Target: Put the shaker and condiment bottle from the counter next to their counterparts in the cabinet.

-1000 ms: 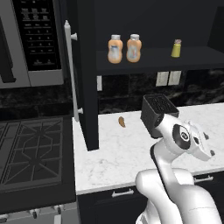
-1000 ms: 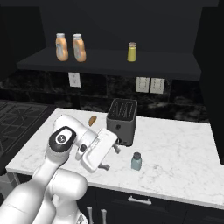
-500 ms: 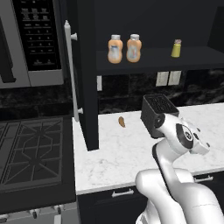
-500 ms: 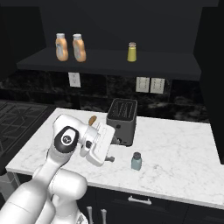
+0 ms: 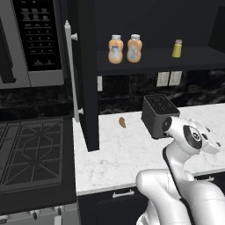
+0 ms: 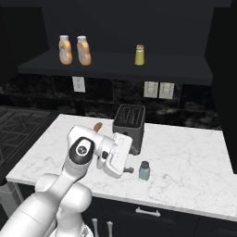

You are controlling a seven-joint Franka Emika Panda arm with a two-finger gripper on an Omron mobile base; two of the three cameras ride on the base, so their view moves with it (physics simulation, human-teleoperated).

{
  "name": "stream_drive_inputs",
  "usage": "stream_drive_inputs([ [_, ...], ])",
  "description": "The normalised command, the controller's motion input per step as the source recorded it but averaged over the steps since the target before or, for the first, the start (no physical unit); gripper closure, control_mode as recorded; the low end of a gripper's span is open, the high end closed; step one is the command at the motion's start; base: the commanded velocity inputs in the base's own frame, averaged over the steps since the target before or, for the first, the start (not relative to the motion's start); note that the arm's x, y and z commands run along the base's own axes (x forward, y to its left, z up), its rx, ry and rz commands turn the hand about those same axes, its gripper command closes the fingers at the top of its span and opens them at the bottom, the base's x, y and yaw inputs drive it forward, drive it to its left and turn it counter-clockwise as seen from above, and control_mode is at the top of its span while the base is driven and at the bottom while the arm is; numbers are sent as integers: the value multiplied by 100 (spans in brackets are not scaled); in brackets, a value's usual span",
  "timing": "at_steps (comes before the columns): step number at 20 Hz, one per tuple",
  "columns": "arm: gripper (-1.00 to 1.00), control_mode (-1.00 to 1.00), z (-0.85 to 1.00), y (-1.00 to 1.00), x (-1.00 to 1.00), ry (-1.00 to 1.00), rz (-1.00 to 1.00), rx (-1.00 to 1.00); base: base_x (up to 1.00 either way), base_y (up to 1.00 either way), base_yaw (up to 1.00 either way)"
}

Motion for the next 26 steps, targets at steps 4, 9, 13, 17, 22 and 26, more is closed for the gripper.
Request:
stream_drive_inputs([
  [4, -100, -100, -14, 0, 12, 0, 0, 0, 0, 0, 0],
  [9, -100, -100, -67, 1, 10, 0, 1, -4, 0, 0, 0],
  [13, -100, -100, -60, 0, 14, -1, 2, -5, 0, 0, 0],
  [17, -100, -100, -51, 13, 15, -2, 5, -5, 0, 0, 0],
  [22, -100, -100, -40, 42, 22, -3, 12, -6, 0, 0, 0],
  [26, -100, -100, -26, 10, 9, -3, 3, -4, 0, 0, 0],
])
